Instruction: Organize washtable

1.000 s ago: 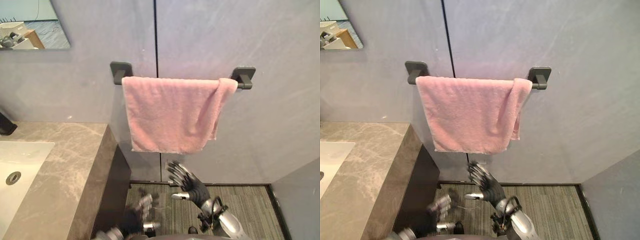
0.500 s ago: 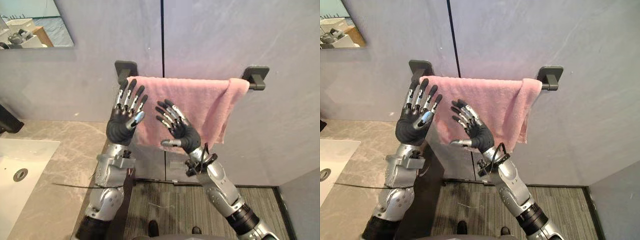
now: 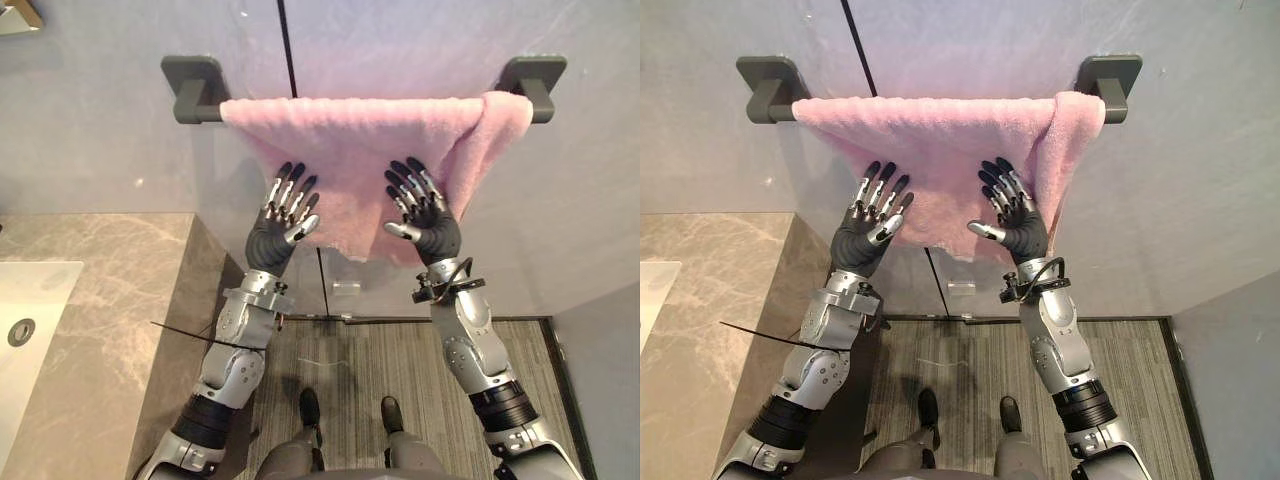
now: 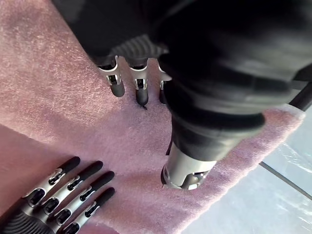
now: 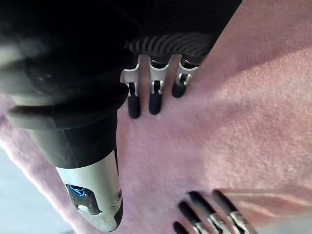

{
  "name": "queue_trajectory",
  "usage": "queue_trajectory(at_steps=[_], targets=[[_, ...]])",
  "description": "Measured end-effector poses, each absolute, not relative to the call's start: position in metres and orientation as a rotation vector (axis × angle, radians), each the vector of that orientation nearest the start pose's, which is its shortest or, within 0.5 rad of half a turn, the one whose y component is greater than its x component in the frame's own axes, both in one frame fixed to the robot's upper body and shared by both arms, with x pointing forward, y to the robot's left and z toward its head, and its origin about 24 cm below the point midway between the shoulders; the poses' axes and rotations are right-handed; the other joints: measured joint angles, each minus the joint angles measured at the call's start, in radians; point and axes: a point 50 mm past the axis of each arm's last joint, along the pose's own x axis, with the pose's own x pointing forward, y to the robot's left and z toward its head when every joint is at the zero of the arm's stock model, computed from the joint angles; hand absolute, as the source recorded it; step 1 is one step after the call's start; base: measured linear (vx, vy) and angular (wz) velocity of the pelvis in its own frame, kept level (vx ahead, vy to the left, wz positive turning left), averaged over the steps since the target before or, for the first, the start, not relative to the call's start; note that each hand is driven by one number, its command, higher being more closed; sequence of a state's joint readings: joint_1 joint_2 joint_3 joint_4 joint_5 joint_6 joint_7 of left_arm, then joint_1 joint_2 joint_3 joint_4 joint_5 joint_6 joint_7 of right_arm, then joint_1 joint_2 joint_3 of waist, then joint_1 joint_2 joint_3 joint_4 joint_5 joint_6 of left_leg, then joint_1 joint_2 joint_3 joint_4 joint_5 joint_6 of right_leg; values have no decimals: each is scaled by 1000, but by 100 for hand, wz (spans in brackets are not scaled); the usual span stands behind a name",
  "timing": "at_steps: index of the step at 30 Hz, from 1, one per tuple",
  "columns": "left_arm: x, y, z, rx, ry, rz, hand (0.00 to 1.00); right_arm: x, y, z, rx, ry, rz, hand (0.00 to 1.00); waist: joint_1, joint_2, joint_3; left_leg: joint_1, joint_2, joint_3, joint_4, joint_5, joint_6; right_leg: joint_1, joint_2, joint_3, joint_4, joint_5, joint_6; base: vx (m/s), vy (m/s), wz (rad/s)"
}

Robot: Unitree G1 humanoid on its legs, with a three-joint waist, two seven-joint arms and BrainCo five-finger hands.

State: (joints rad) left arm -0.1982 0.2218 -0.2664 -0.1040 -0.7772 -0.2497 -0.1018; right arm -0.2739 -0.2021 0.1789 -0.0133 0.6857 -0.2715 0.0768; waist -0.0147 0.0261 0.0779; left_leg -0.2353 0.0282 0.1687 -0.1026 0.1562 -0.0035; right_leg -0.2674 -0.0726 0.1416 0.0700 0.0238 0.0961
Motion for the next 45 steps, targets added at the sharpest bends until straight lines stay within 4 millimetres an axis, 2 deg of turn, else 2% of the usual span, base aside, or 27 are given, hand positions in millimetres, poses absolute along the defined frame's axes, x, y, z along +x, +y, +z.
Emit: queue_trajectory(at_steps=[4,13,20,22,24,25,27,28,30,31,34,35,36,37,38,39,40,41,42,43,44,45], targets=[[271,115,129,-578,-408,-418,0,287,-136,134,541,-466,321,0,2,2,3,2,2,1,0,1,-2,0,2,-1,4,-1,-1,60,-30,0],[273,120,125,-603,-406,-370,0,281,-129,123,604,-444,332,0,4,4,6,14,4,4,0,1,-2,5,4,0,14,-8,-2,25,-14,0],[267,130,103,-532,-345,-289,0,268,-124,86,596,-287,350,0,3,4,6,46,8,2,-1,-4,-9,50,1,0,-15,-7,-12,0,0,0],[264,134,89,-501,-295,-250,0,262,-124,75,582,-237,357,0,3,3,5,62,10,1,0,-9,-15,76,1,1,-37,2,-14,21,-11,-2],[253,140,63,-444,-198,-204,0,251,-125,60,567,-174,366,0,2,-2,2,98,13,0,0,-17,-23,116,1,3,-53,6,-11,49,-19,-5],[249,142,57,-426,-172,-192,0,249,-125,56,567,-156,367,0,2,-3,1,106,14,0,0,-18,-25,126,1,3,-57,6,-12,43,-26,-5],[236,152,29,-376,-58,-128,0,237,-127,33,561,-62,346,0,2,-15,-9,122,22,0,0,-22,-30,142,10,3,-60,7,-13,30,-37,-4],[234,154,22,-364,-28,-116,0,234,-128,26,559,-37,339,0,3,-18,-11,125,25,0,0,-25,-34,144,13,4,-60,7,-14,13,-44,-2],[215,159,-10,-341,110,-49,0,216,-131,-6,562,101,297,0,2,-25,-17,137,31,-9,6,-26,-35,163,19,-3,-59,4,-19,27,-48,6],[211,160,-19,-335,152,-36,0,211,-133,-15,563,141,274,0,1,-25,-17,143,31,-13,5,-26,-35,170,20,-6,-59,3,-19,31,-34,18],[184,158,-68,-284,395,14,0,182,-153,-70,553,384,101,0,0,-24,-17,156,31,-38,7,-26,-37,194,20,-37,-50,-10,-20,-5,-15,25],[180,158,-75,-273,433,20,0,176,-158,-79,545,425,66,0,1,-24,-17,156,31,-40,7,-26,-37,192,20,-41,-41,-18,-20,-47,-20,39],[169,158,-92,-224,524,32,0,157,-172,-101,509,537,-37,0,-2,-24,-17,129,32,-46,54,-52,-44,175,22,-66,7,-26,-26,-48,-14,34],[164,159,-98,-190,560,34,0,150,-177,-108,495,579,-77,0,-2,-26,-17,119,36,-40,68,-75,-51,170,11,-77,21,-27,-28,-60,23,37],[154,163,-108,-156,616,43,0,133,-180,-120,504,649,-147,0,-2,-45,-22,111,32,-7,114,-122,-47,163,-14,-86,20,-24,-33,-34,37,15],[145,166,-117,-117,678,73,0,116,-185,-131,526,711,-242,0,1,-60,-15,61,51,41,373,-184,14,165,-34,-90,36,-24,-33,-59,50,-1],[130,168,-127,-106,744,117,0,97,-194,-138,532,762,-335,0,-3,-55,-16,60,95,54,599,-280,-20,179,-34,-90,43,-24,-32,-57,31,-10],[122,168,-131,-103,777,131,0,85,-198,-141,534,785,-378,0,-5,-45,-21,69,118,51,675,-316,-52,184,-29,-92,47,-24,-32,-80,97,-16],[109,165,-139,-84,835,143,0,67,-206,-144,526,822,-454,0,-13,-11,-28,107,160,26,757,-363,-109,193,-13,-92,52,-21,-28,-113,189,-9],[104,164,-143,-64,868,165,0,56,-208,-147,526,852,-504,0,-28,22,-24,142,174,-11,743,-430,-153,184,4,-90,63,-13,-15,-151,233,-16],[101,164,-145,-55,883,172,0,52,-207,-148,538,865,-529,0,-28,29,-26,147,173,-13,716,-456,-143,169,10,-84,69,-8,-9,-243,247,-30],[101,165,-146,-41,895,184,0,51,-208,-149,575,857,-574,0,-38,34,-34,162,160,8,630,-504,-104,142,17,-78,66,15,-6,-221,172,-35]])
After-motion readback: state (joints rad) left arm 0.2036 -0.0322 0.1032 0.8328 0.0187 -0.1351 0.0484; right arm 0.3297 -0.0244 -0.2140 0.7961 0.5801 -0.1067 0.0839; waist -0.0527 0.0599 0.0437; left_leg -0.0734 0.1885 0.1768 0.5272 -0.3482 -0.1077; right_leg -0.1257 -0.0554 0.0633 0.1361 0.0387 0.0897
